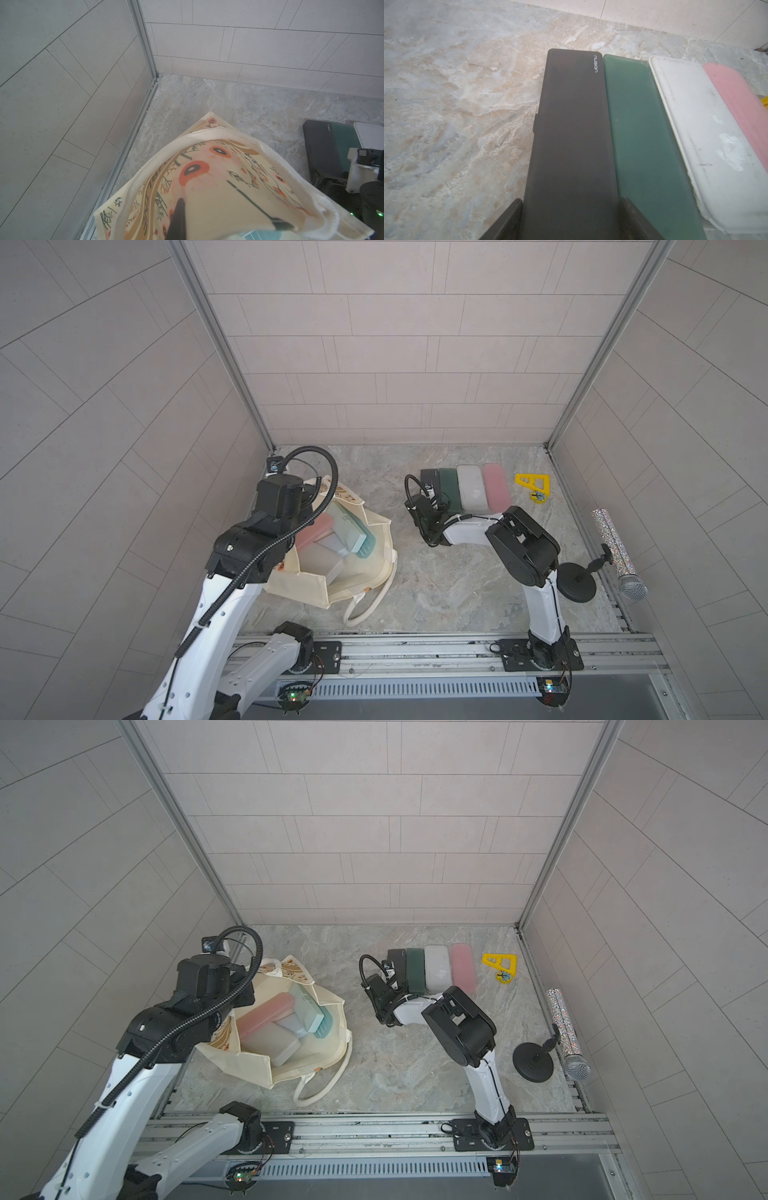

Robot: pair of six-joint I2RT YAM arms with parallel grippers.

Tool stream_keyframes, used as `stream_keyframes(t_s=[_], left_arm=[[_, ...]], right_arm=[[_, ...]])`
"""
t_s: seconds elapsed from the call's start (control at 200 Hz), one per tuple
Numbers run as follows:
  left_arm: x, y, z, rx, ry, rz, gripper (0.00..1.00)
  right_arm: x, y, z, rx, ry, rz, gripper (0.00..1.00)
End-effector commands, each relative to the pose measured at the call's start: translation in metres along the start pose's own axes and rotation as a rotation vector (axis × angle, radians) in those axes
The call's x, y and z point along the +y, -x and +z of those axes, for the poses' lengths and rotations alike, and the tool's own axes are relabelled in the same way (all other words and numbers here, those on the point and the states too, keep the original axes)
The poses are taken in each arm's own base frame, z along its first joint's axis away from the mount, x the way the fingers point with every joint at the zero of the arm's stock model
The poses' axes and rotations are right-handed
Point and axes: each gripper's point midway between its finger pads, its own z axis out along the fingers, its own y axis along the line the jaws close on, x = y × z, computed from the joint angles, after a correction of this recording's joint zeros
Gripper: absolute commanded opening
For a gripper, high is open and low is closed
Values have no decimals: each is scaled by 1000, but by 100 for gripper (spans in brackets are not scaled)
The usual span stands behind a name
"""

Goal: Take out the pencil case from the canvas bag
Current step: Place the pencil case at the center of the board.

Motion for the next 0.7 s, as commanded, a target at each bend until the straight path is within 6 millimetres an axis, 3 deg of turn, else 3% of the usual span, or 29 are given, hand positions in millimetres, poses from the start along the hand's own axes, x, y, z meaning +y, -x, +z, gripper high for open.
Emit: stream_keyframes(t_s=[0.0,0.215,0.525,0.695], left_arm=[[-4,31,-8,-118,-36,-80,0],[-7,32,-7,-116,-46,-84,0],[-13,31,-4,-105,-66,-81,0],[-15,31,0,-98,-69,-79,0]], right_arm=[[-8,2,-5,2,-6,-46,72],[-13,1,-7,3,-4,-53,75],[-12,18,-19,-32,39,-29,98],[-8,29,-28,-49,85,-10,100]])
